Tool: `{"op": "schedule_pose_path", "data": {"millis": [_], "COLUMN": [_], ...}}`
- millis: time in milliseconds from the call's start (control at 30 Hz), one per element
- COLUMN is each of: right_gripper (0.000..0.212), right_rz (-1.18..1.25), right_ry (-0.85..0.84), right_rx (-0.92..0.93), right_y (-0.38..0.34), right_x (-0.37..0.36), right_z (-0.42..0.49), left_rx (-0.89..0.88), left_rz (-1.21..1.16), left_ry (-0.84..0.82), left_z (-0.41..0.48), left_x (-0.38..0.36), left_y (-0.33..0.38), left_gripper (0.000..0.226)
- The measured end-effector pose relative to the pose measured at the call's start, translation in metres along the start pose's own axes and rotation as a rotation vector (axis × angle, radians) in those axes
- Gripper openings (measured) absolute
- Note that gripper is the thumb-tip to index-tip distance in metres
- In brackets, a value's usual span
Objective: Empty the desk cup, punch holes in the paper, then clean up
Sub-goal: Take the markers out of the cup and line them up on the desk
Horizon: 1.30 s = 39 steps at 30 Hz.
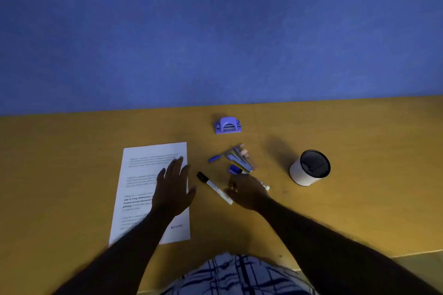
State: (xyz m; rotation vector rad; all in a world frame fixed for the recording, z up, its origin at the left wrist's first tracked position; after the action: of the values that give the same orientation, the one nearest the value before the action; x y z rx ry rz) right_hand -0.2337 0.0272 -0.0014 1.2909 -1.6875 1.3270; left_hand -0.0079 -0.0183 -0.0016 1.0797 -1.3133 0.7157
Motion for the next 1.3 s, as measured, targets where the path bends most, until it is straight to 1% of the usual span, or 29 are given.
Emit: {"op": "schedule_pose_path", "data": {"millis": [33, 100, 200, 267, 367, 500, 567, 667, 733, 800, 900, 1000, 1067, 1100, 1200, 1233, 1300], "right_gripper": [0.030, 0.035, 0.037, 0.032, 0.021, 0.008, 0.008, 0.012, 0.012, 0.010, 0.013, 0.015, 0.014, 0.013, 0.007, 0.009, 0.015], "right_rz": [0.013, -0.025, -0.023, 0.019, 0.084, 0.225, 0.296, 0.369, 0.411, 0.430, 0.430, 0.438, 0.422, 0.383, 0.153, 0.082, -0.042], "right_ry": [-0.038, -0.055, -0.029, 0.001, 0.001, 0.048, 0.065, 0.091, 0.113, 0.108, 0.095, 0.055, 0.058, 0.099, 0.305, 0.341, 0.332], "right_rx": [-0.006, 0.009, -0.003, -0.036, -0.091, -0.187, -0.193, -0.156, -0.134, -0.115, -0.099, -0.053, -0.041, -0.058, -0.151, -0.187, -0.222], "right_y": [-0.003, -0.010, -0.017, -0.016, -0.015, -0.011, -0.010, -0.012, -0.013, -0.015, -0.015, -0.010, -0.001, 0.006, 0.033, 0.042, 0.058], "right_x": [-0.004, -0.010, -0.020, -0.025, -0.028, -0.026, -0.023, -0.019, -0.019, -0.021, -0.025, -0.022, -0.017, -0.014, -0.003, 0.001, 0.005], "right_z": [0.001, 0.003, 0.002, 0.004, 0.006, 0.008, 0.009, 0.008, 0.008, 0.007, 0.005, 0.002, 0.000, 0.000, 0.000, 0.000, 0.001], "left_rx": [0.010, 0.018, 0.016, 0.013, 0.018, 0.087, 0.159, 0.327, 0.389, 0.456, 0.514, 0.478, 0.467, 0.460, 0.454, 0.456, 0.470], "left_rz": [-0.004, -0.016, -0.018, -0.030, -0.085, -0.305, -0.454, -0.717, -0.905, -1.050, -1.129, -1.138, -1.156, -1.153, -1.164, -1.167, -1.183], "left_ry": [-0.031, -0.025, -0.048, -0.044, -0.015, 0.045, 0.031, -0.073, -0.150, -0.170, -0.140, -0.109, -0.102, -0.097, -0.089, -0.087, -0.086], "left_z": [0.001, 0.003, 0.006, 0.007, 0.008, 0.015, 0.019, 0.026, 0.029, 0.033, 0.034, 0.033, 0.032, 0.032, 0.032, 0.032, 0.032], "left_x": [0.000, -0.001, -0.004, -0.004, -0.004, -0.005, -0.007, -0.011, -0.013, -0.015, -0.017, -0.017, -0.016, -0.015, -0.014, -0.014, -0.014], "left_y": [0.001, 0.002, 0.004, 0.004, 0.003, 0.007, 0.014, 0.025, 0.036, 0.046, 0.054, 0.055, 0.054, 0.053, 0.049, 0.048, 0.048], "left_gripper": [0.065, 0.065, 0.066, 0.065, 0.060, 0.047, 0.040, 0.037, 0.032, 0.023, 0.023, 0.022, 0.021, 0.021, 0.020, 0.020, 0.019]}}
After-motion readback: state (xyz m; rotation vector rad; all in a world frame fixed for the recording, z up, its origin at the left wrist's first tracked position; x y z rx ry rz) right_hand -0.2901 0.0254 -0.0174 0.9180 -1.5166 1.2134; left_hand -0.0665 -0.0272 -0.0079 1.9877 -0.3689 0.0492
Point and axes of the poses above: each hand's wrist, its own z-axis towards the middle knuckle, its own x-axis out of the back of the hand, y = z × x, the point moved 2 cm from there along z, towards the middle knuckle, and after that the axes turned 2 degrees about -z, right-handed, at the moved point
